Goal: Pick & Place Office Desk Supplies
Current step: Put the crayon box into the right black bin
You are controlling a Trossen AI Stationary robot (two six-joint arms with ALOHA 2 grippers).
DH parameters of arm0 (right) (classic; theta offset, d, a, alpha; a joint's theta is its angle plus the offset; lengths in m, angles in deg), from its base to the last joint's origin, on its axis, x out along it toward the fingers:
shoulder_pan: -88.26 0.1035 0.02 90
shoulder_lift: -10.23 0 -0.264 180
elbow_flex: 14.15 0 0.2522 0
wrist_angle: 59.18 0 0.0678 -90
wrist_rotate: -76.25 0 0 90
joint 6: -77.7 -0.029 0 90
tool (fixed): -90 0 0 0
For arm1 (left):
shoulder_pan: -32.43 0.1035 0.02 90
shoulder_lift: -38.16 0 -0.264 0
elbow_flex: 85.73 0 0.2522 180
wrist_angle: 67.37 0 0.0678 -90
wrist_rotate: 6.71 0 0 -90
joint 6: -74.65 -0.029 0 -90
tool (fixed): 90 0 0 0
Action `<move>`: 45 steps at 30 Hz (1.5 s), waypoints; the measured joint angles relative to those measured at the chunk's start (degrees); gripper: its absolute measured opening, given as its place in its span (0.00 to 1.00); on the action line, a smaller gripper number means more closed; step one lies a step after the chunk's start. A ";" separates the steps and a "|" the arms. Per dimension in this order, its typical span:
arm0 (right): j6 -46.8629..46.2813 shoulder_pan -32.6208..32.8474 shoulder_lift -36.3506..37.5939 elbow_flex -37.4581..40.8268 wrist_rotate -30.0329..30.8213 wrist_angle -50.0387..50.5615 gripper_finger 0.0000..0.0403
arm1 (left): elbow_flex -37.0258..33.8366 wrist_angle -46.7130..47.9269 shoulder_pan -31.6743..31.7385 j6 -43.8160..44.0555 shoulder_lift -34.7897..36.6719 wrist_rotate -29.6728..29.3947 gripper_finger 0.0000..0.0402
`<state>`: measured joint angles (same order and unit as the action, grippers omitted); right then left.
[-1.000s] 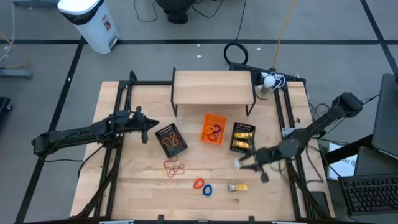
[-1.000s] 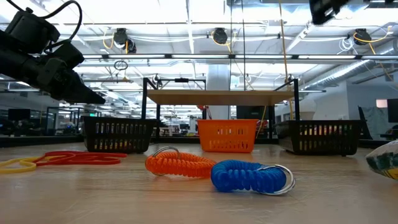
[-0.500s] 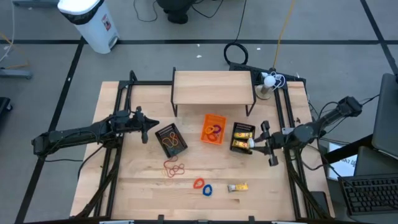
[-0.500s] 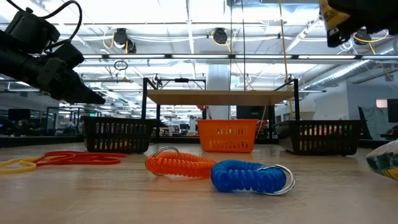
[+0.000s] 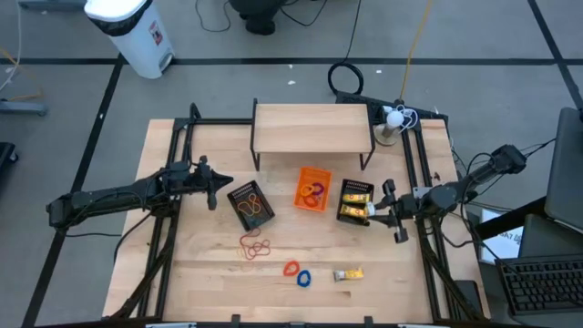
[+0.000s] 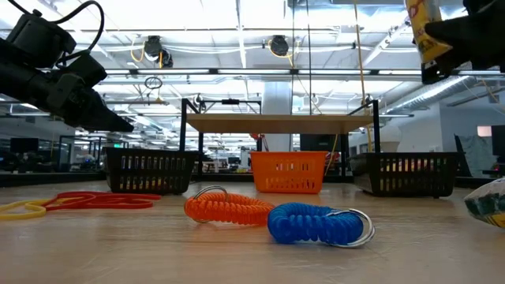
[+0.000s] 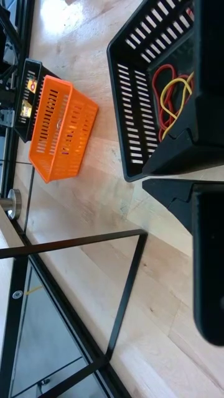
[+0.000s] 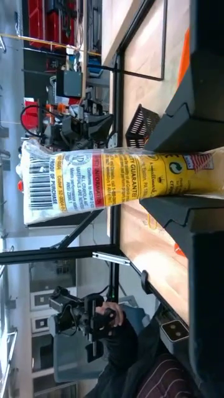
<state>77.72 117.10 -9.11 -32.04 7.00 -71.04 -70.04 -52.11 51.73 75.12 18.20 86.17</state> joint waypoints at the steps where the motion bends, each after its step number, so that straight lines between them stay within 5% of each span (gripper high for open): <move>1: -0.18 0.00 0.03 0.17 0.00 0.30 0.20 | 0.00 0.00 0.01 0.00 0.00 0.00 0.05; 6: -1.48 0.00 -0.11 -1.01 0.25 2.64 0.20 | 0.00 0.00 0.01 -0.15 0.00 0.00 0.05; 11: -1.58 -0.02 -5.06 -11.09 2.54 11.87 0.20 | 0.00 0.00 0.01 -0.15 -0.01 0.00 0.05; 18: -10.88 -0.64 -21.94 -32.61 12.98 39.36 0.20 | 0.00 0.02 0.01 -0.15 0.00 0.00 0.05; 22: -23.10 -4.94 -33.22 -42.80 13.57 58.61 0.20 | 0.00 0.03 0.01 -0.09 0.00 -0.01 0.05; 31: -34.06 -18.60 -51.68 -47.69 -3.28 79.08 0.20 | 0.00 0.03 0.01 0.02 0.00 0.00 0.05; 45: -27.31 -24.76 -59.43 -47.73 -11.99 76.51 0.22 | 0.00 0.04 0.00 0.02 -0.01 0.00 0.05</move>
<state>50.41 92.34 -68.54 -79.77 -5.00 5.47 -70.04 -52.07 51.73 75.15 18.19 86.17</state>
